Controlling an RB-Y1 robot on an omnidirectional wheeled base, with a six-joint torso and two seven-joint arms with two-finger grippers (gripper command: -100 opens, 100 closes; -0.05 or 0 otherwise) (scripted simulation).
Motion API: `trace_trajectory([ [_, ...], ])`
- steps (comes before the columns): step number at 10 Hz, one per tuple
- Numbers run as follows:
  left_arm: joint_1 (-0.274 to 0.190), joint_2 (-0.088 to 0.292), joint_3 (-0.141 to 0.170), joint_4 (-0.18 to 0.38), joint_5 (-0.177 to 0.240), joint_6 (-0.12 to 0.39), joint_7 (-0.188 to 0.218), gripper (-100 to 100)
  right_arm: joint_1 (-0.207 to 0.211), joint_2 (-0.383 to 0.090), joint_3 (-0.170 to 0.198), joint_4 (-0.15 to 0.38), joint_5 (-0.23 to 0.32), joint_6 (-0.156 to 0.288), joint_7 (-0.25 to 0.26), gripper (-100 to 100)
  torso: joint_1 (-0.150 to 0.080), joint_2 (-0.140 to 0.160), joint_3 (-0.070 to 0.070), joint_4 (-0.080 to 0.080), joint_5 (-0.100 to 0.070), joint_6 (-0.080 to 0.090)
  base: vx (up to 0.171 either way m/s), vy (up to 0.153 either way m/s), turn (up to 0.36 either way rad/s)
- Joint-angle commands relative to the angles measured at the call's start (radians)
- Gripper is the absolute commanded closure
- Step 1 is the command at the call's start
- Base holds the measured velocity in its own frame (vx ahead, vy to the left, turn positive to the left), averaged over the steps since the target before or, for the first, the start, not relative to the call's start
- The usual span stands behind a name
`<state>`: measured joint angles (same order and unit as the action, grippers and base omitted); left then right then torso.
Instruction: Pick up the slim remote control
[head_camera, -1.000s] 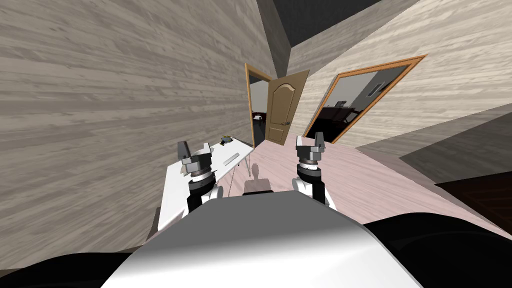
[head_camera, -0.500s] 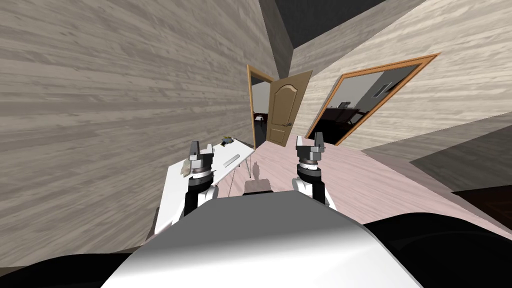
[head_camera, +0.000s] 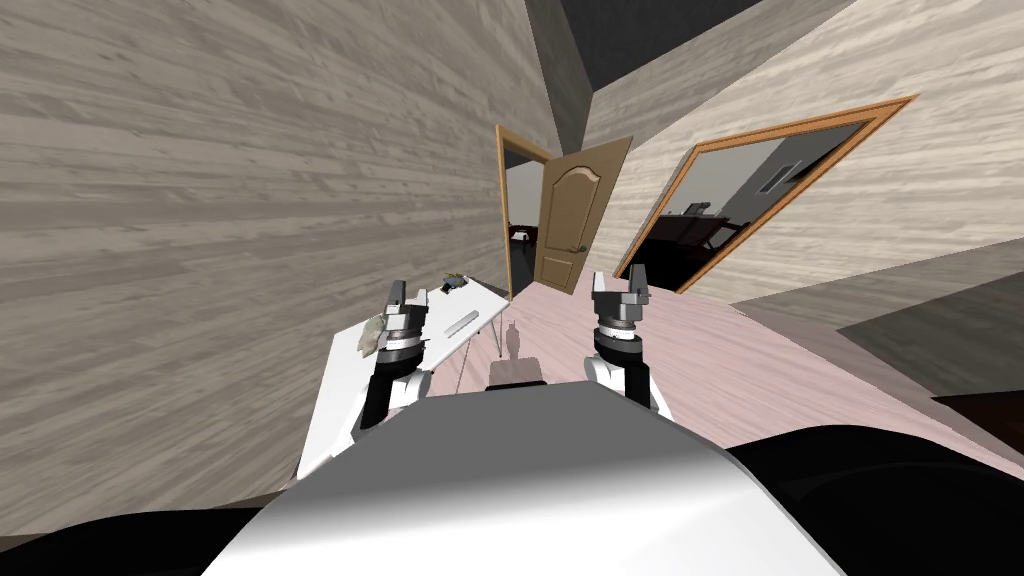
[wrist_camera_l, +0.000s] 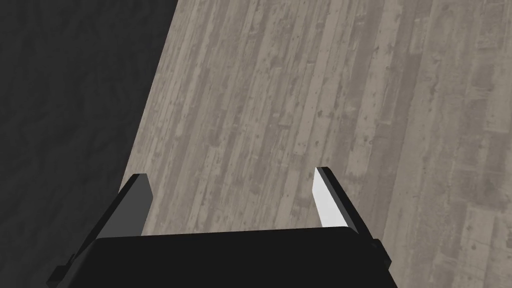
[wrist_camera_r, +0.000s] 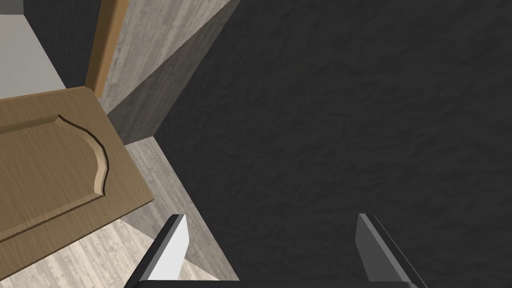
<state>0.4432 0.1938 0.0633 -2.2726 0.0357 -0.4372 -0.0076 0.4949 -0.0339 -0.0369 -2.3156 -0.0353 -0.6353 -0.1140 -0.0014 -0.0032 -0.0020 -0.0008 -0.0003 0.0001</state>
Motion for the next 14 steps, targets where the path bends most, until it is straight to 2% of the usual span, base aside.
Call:
trace_trajectory([
  [1,-0.02,0.034,0.025,0.013,0.022,0.05,0.008,-100,0.0,0.0,0.0,0.0,0.0,0.0,0.0,0,0.0,0.0,0.0,0.0,0.0,0.0,0.053,-0.029,0.039],
  [2,-0.02,0.034,0.025,0.013,0.022,0.066,0.008,-100,0.0,0.0,0.0,0.0,0.0,0.0,0.0,0,0.0,-0.001,0.0,0.0,0.0,0.0,0.052,-0.026,0.033],
  [3,-0.039,0.061,0.048,0.031,0.042,0.103,0.017,-100,0.0,0.0,0.0,0.0,0.0,0.0,0.0,0,0.0,0.0,0.0,0.0,0.0,0.0,0.078,-0.03,0.043],
  [4,-0.039,0.061,0.048,0.031,0.042,0.12,0.017,-100,0.0,0.0,0.0,0.0,0.0,0.0,0.0,0,0.0,-0.002,-0.001,0.0,0.0,0.0,0.063,-0.027,0.026],
  [5,-0.059,0.088,0.073,0.051,0.063,0.153,0.026,-100,0.0,0.0,0.0,0.0,0.0,0.0,0.0,0,0.0,-0.001,-0.001,0.0,0.0,0.0,0.064,-0.031,0.055],
  [6,-0.059,0.088,0.073,0.051,0.063,0.177,0.026,-100,0.0,0.0,0.0,0.0,0.0,0.0,0.0,0,0.0,-0.002,-0.001,0.0,0.0,0.0,0.05,-0.028,0.023],
  [7,-0.081,0.115,0.098,0.073,0.086,0.208,0.036,-100,0.0,0.0,0.0,0.0,0.0,0.0,0.0,0,0.0,-0.001,0.0,0.0,0.0,0.0,0.063,-0.03,0.046],
  [8,-0.081,0.115,0.098,0.073,0.086,0.239,0.036,-100,0.0,0.0,0.0,0.0,0.0,0.0,0.0,0,0.0,-0.001,-0.001,0.0,0.0,0.0,0.059,-0.035,0.021],
  [9,-0.102,0.141,0.123,0.096,0.109,0.262,0.047,-100,0.0,0.0,0.0,0.0,0.0,0.0,0.0,0,0.0,-0.001,-0.001,0.0,0.0,0.0,0.06,-0.048,0.036],
  [11,-0.102,0.141,0.123,0.096,0.109,0.303,0.047,-100,0.0,0.0,0.0,0.0,0.0,0.0,0.0,0,-0.001,-0.001,0.0,0.0,0.0,0.0,0.035,-0.027,0.01],
  [12,-0.125,0.167,0.149,0.121,0.132,0.342,0.058,-100,0.0,0.0,0.0,0.0,0.0,0.0,0.0,0,0.0,0.001,0.001,0.0,0.0,0.0,0.038,-0.023,0.029],
  [13,-0.125,0.167,0.149,0.121,0.132,0.367,0.058,-100,0.0,0.0,0.0,0.0,0.0,0.0,0.0,0,0.0,0.001,0.0,0.0,0.0,0.0,0.042,-0.029,0.023],
  [14,-0.147,0.193,0.175,0.147,0.156,0.4,0.07,-100,0.0,0.0,0.0,0.0,0.0,0.0,0.0,0,0.0,0.0,0.0,0.0,0.0,0.0,0.056,-0.045,0.024],
])
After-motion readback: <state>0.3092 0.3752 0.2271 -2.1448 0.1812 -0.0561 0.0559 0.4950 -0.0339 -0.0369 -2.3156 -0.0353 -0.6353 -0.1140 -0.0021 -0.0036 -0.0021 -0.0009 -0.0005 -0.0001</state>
